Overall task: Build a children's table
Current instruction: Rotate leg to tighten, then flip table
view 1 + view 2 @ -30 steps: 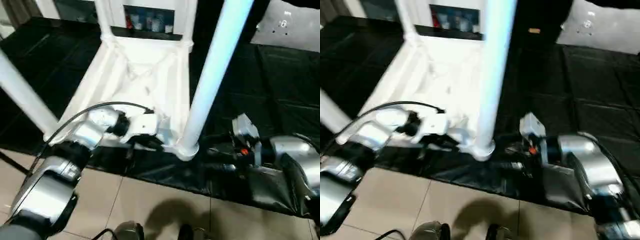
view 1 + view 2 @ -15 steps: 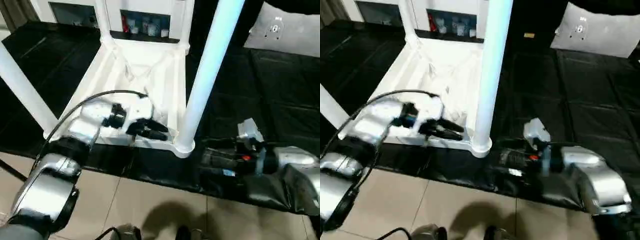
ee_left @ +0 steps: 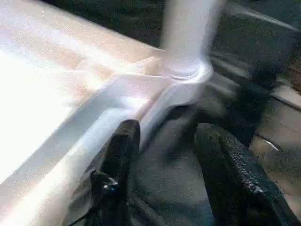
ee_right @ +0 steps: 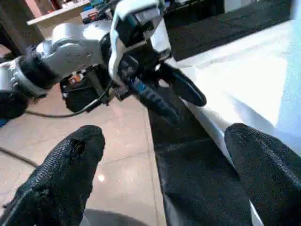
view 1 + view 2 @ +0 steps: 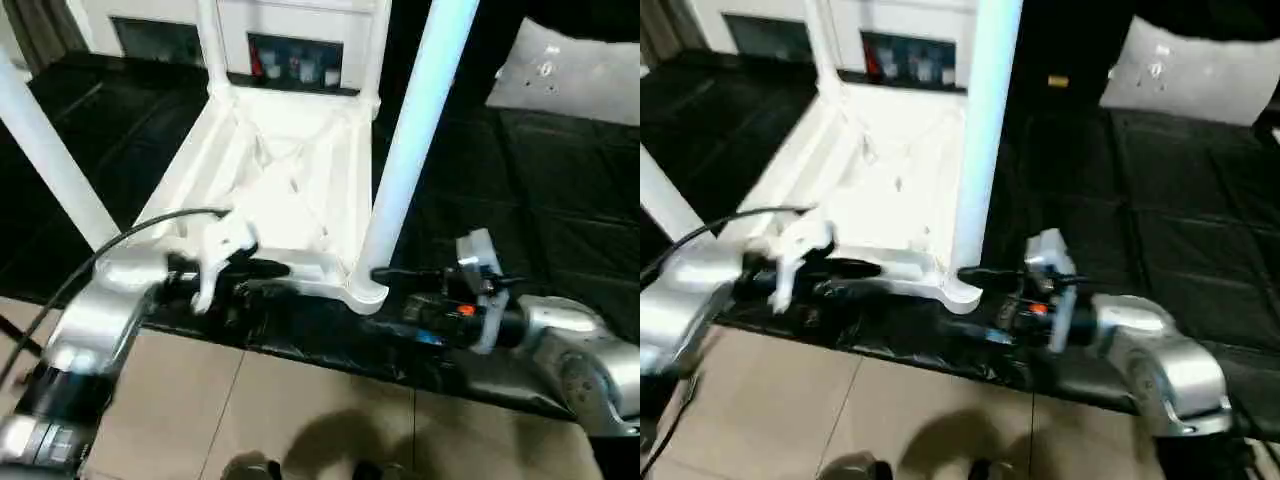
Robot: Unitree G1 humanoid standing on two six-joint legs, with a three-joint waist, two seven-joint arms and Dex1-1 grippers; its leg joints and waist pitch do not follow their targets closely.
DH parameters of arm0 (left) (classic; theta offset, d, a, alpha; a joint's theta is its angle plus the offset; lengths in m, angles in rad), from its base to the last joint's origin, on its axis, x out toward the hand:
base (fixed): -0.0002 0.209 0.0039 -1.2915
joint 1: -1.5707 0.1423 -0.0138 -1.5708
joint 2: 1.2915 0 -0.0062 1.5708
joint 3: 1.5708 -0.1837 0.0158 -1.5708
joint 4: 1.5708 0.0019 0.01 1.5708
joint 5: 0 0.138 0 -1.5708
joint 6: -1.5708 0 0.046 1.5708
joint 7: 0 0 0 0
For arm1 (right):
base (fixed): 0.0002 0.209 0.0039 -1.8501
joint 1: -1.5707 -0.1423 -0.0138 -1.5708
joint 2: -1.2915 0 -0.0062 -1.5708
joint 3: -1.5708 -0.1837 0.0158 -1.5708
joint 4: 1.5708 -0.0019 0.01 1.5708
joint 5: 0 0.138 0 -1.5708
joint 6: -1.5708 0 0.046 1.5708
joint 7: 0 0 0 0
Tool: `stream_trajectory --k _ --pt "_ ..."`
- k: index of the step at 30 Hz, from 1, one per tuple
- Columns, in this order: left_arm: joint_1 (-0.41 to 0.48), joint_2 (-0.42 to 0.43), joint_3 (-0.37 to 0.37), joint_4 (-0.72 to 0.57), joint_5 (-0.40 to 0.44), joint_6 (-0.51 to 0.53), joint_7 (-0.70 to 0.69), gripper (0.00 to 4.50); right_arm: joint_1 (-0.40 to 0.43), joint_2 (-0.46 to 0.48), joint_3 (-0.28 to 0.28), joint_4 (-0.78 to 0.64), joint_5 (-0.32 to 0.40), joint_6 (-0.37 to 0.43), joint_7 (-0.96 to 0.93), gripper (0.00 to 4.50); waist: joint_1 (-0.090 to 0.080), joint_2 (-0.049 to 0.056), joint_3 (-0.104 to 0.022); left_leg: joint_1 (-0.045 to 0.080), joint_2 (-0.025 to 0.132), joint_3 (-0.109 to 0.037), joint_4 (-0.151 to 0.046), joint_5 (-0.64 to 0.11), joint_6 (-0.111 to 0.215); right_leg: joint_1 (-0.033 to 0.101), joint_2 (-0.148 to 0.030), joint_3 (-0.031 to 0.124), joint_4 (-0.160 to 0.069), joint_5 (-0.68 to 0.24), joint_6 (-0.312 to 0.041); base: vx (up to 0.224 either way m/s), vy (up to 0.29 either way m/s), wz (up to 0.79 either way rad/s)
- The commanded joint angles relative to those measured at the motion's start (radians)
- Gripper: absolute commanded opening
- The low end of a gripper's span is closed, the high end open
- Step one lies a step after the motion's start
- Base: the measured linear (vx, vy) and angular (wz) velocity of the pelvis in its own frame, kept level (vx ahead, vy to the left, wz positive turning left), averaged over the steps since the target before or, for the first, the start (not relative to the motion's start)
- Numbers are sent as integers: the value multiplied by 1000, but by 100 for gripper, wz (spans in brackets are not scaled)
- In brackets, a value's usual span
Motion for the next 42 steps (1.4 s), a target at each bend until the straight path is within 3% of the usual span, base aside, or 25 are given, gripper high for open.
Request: stream_trajectory --k 1,3,13,20,21,22,23,24,25,26,27,28,29,30,31,32,34,35,36,37,38,39,40,41,42 --pt "45 -43 71 -106 43 97 157 244 -1 26 22 -23 -29 -2 -68 450 -18 15 -68 32 110 -60 -74 -343 -11 29 -118 59 -129 -627 40 0 0 0" --pt "89 -92 111 -156 57 132 259 254 2 57 39 -25 -49 -11 -110 450 -29 24 -72 20 117 -70 -78 -360 -19 44 -122 54 -122 -581 27 0 0 0" --pt "321 -339 181 -400 99 58 580 281 23 206 73 3 -178 -40 -407 450 -58 28 -73 7 120 -77 -83 -376 -14 48 -124 55 -124 -519 21 0 0 0" --pt "431 -387 176 -454 103 -50 654 281 135 190 135 -79 -219 -36 -427 450 -58 18 -75 -12 95 -68 -78 -332 18 53 -136 68 -120 -564 52 0 0 0" --pt "442 -384 172 -450 107 -55 658 281 147 196 128 -85 -203 -41 -423 450 -53 9 -80 50 65 -4 -47 -302 -14 -6 -104 115 -143 -640 66 0 0 0" --pt "452 -387 169 -449 115 -58 666 283 157 198 123 -91 -196 -36 -433 450 -42 2 -81 33 55 0 -48 -275 -3 11 -111 140 -136 -664 65 31 2 -44" --pt "458 -394 170 -447 119 -66 674 304 165 197 121 -96 -188 -35 -434 450 -14 -9 -79 11 54 -1 -40 -221 39 24 -134 204 -129 -716 50 31 2 -44" --pt "461 -398 172 -446 120 -73 678 304 169 197 121 -100 -186 -32 -438 450 1 -9 -84 21 56 -3 -18 -203 49 19 -160 240 -135 -762 26 56 40 -60" --pt "467 -403 173 -449 117 -76 685 326 178 192 122 -108 -183 -32 -439 450 28 -16 -91 -20 47 -43 35 -159 66 60 -221 325 -131 -797 -47 22 96 -68" --pt "475 -398 168 -454 124 -83 698 327 187 188 122 -116 -182 -36 -436 450 37 -18 -84 -57 35 -87 72 -138 43 71 -216 362 -121 -757 -132 22 96 -68" --pt "489 -400 164 -460 121 -91 711 331 198 179 121 -121 -186 -38 -435 450 42 -14 -78 -88 40 -119 42 -73 57 78 -196 268 -91 -642 -184 18 118 -72" --pt "490 -400 164 -461 122 -92 713 342 199 179 120 -121 -187 -39 -436 450 35 7 -87 -64 45 -117 1 -33 56 44 -143 230 -84 -574 -196 -4 143 -30" --pt "496 -404 165 -464 127 -97 729 356 200 177 116 -114 -191 -45 -437 450 1 30 -73 -26 56 -108 -70 -132 70 -10 -26 149 -68 -528 -141 -4 143 -30" --pt "498 -404 165 -464 129 -98 736 367 200 177 114 -112 -192 -48 -437 450 -23 37 -76 -14 91 -112 -88 -244 51 -19 13 138 -57 -470 -97 -30 179 7" --pt "498 -404 165 -464 129 -98 736 371 200 177 114 -112 -192 -48 -437 450 -47 64 -91 -11 164 -161 -129 -382 -27 10 13 134 -6 -250 -54 -39 150 11" --pt "499 -403 163 -463 130 -106 738 374 200 171 118 -111 -194 -50 -435 450 -51 81 -92 -5 197 -182 -150 -422 -58 7 18 123 28 -171 -46 -39 150 11" --pt "510 -416 168 -470 141 -133 765 399 193 157 132 -95 -210 -71 -429 450 -61 84 -85 -13 252 -201 -186 -345 -58 -43 22 106 137 -131 -14 -20 41 5" --pt "513 -421 171 -472 140 -134 771 409 192 157 132 -92 -209 -75 -426 450 -65 77 -87 -11 248 -199 -181 -341 -41 -51 22 104 154 -149 -11 0 0 0" --pt "518 -430 179 -477 133 -140 776 411 190 156 131 -89 -209 -79 -424 450 -75 80 -93 -11 210 -188 -169 -362 26 -37 13 104 154 -185 -13 -32 -58 -4" --pt "526 -427 180 -482 132 -145 781 412 188 154 133 -85 -215 -84 -425 450 -85 61 -105 -3 167 -184 -143 -314 108 -23 -9 122 114 -171 -45 -58 -118 -17" --pt "532 -424 179 -486 132 -148 784 436 186 151 134 -82 -219 -87 -426 450 -86 24 -118 -41 84 -135 -76 -223 144 19 -42 157 46 -90 -118 -58 -118 -17" --pt "540 -425 179 -491 131 -145 794 445 184 151 133 -77 -218 -92 -422 450 -48 1 -118 -91 9 -67 -5 -121 107 39 -111 179 -27 -147 -172 -114 -117 -16" --pt "548 -433 184 -498 133 -137 811 445 179 152 132 -68 -222 -103 -419 450 -32 -23 -114 -74 11 -58 3 -92 64 25 -122 185 -49 -282 -101 -116 -128 -10" --pt "553 -438 189 -503 137 -133 826 445 176 154 132 -62 -225 -110 -418 450 -23 -25 -109 -77 27 -62 -16 -51 8 29 -115 194 -51 -518 20 -116 -128 -10" --pt "555 -442 196 -505 140 -128 836 445 174 155 133 -60 -225 -109 -417 450 -22 -24 -105 -79 30 -58 -24 -49 -8 24 -102 193 -57 -596 59 -71 -138 -7"
